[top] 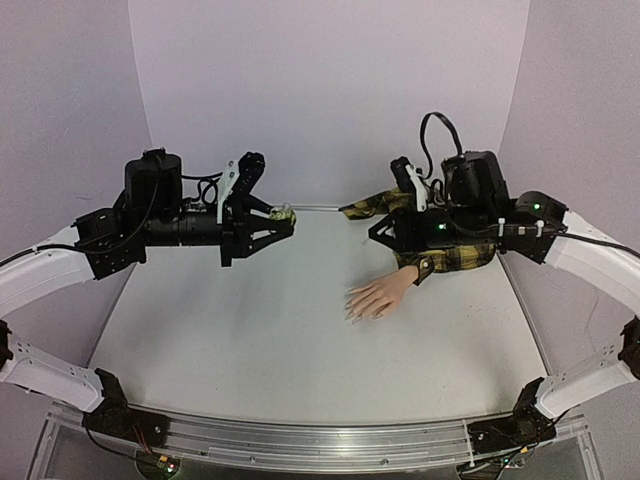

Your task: Paint the nails

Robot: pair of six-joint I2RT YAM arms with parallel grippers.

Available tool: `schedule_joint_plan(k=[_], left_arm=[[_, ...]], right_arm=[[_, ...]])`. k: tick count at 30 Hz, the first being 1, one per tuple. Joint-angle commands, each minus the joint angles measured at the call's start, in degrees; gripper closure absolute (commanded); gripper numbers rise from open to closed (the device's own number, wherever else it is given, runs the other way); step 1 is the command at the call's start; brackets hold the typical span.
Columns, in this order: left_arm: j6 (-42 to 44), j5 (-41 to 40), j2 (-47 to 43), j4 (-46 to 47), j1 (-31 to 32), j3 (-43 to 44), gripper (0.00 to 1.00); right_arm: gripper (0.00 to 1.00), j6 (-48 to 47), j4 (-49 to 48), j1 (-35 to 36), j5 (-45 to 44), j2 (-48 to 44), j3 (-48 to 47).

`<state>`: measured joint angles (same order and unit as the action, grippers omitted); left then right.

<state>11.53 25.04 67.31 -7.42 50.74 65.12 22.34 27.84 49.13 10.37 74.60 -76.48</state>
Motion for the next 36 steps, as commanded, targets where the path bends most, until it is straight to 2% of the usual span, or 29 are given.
schedule_joint_plan(k=[1, 9, 17, 36], left_arm=[[0.47, 13.26, -2.55, 2.36, -0.02, -3.27, 1.0], [1.66, 16.56, -3.24, 0.19, 0.01, -4.22, 1.0], [1.59, 17.3, -3.82, -0.01, 0.05, -5.07, 1.0], [1.77, 16.69, -2.1, -1.0, 0.06, -4.58, 1.0]], right_arm=[[1.0, -5.24, 2.29, 5.17, 6.37, 1.88, -9.94], [1.0, -10.59, 4.15, 12.13, 9.03, 6.96, -21.33], [1.0, -12.03, 10.01, 13.65, 10.13, 13.76, -30.71], [1.0, -13.47, 11.89, 14.79, 10.29, 14.48, -31.57]])
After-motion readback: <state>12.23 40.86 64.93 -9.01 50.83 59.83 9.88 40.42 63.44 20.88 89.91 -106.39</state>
